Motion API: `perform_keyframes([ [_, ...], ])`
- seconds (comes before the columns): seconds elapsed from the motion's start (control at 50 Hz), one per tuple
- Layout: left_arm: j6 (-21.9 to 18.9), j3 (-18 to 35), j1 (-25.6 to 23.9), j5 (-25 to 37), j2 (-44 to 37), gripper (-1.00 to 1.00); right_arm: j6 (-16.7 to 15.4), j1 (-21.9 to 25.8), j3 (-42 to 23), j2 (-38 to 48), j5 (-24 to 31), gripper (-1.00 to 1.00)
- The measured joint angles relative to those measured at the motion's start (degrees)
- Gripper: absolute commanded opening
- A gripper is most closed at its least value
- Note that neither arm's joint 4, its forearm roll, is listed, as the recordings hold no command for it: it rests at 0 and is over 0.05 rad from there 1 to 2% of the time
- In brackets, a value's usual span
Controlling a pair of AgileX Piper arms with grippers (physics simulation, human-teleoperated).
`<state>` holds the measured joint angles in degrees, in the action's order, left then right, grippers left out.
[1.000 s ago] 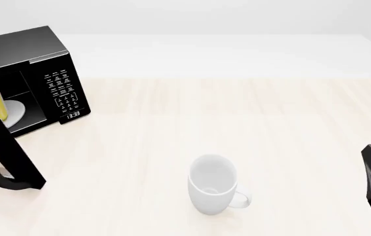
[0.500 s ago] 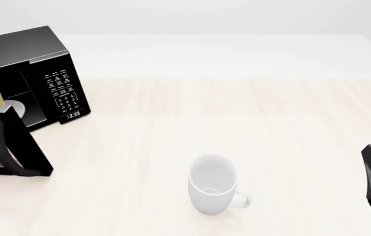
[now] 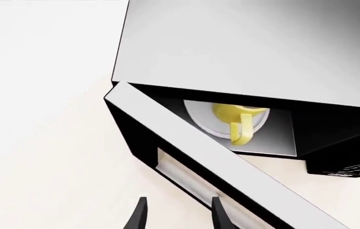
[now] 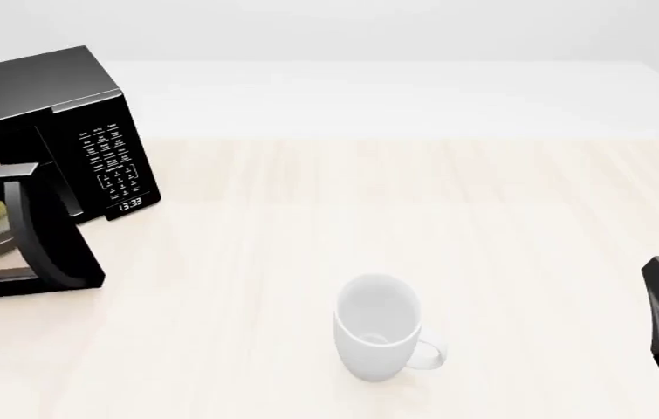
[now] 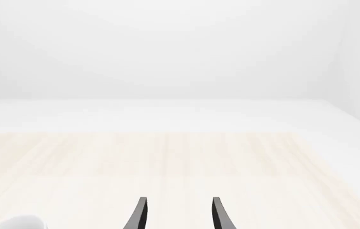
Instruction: Put the yellow and white mug in the microwave and close it.
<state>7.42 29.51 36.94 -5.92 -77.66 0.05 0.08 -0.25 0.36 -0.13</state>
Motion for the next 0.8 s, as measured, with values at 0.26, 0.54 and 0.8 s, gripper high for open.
perform_keyframes([
  [0.26, -0.04, 0.64, -0.58, -1.36, -1.42, 1.00, 0.00, -0.01, 0.00, 0.00, 0.00, 1.00],
  [0.54, -0.39, 1.51, -1.29, -2.77, -3.03, 1.00, 0.00, 0.00, 0.00, 0.00, 0.00, 1.00],
  [0.8, -0.60, 2.33, -1.95, -3.71, -4.31, 1.00, 0.00, 0.00, 0.00, 0.00, 0.00, 1.00],
])
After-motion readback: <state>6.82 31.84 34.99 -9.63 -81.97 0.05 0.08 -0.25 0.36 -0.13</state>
